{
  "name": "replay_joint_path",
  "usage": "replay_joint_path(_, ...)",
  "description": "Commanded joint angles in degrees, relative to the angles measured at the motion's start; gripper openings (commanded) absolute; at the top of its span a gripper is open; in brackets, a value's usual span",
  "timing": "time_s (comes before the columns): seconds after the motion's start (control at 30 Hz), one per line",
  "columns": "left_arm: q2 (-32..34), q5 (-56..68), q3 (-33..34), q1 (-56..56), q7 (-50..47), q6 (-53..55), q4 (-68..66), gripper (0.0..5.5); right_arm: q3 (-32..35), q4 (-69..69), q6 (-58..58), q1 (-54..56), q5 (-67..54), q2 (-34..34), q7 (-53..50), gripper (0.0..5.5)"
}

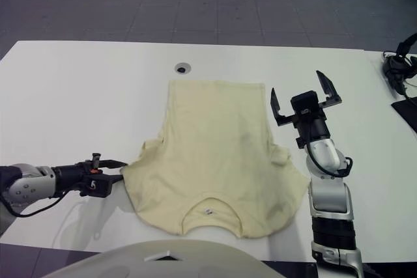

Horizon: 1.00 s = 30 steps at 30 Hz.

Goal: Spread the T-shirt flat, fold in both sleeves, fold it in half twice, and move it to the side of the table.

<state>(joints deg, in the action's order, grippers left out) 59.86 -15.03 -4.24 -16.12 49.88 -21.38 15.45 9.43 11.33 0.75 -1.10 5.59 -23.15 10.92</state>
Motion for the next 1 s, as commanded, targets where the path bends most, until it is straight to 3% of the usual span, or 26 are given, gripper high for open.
replay_joint_path(0.03, 1.31, -0.92, -1.26, -1.63, 1.92, 0.57, -0.53, 0.74, -0.31, 0.9, -0.33, -0.52, 0.42, 0.18, -0.13, 5.4)
replay_joint_path(0.2, 1.59, -1.21, -0.97, -1.5, 2.15, 0.54, -0.82, 0.02, -0.48, 1.52, -0.53, -0.8, 0.58, 0.24, -0.19, 5.4)
replay_joint_path(0.5, 1.76, -2.0, -0.15, -0.52, 1.42, -0.24, -1.05, 0.02, -0.85, 2.07, -0.55, -1.23, 0.82, 0.45, -0.17, 5.4)
replay_joint_path(1.0, 2.29, 1.43, 0.52, 7.73, 4.55, -0.38, 11.87, 0.02, -1.1, 2.21, -0.49, -1.66, 1.31, 0.67, -0.3, 5.4)
